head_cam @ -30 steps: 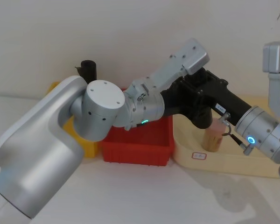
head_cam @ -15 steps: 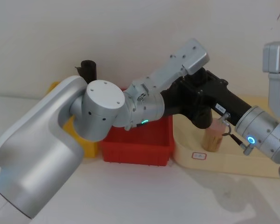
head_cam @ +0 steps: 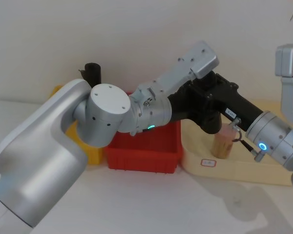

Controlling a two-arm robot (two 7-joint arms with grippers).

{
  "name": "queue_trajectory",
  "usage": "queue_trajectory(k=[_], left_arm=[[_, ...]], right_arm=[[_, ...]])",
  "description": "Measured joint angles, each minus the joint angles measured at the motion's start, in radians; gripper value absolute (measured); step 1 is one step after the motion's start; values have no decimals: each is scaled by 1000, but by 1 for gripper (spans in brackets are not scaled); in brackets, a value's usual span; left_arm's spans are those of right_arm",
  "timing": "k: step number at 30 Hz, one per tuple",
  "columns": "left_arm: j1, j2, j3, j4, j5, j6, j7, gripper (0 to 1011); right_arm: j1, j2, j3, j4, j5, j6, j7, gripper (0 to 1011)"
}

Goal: Pick up the garbage bag with the one hand and transfer it to the other hand.

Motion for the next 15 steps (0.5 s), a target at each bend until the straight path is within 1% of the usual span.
queue_trajectory(k=[8,12,15], left_arm=[[-11,-7,4,26,13,-28,-4,486],[-21,-18,6,46,19,-50,-5,486],[-33,-33,7,71,24,-73,-8,486]], right_arm=[[13,7,-5,4,-5,-26,11,633],[22,13,-6,4,-10,-34,11,633],[28,18,-6,4,-12,-38,11,633]])
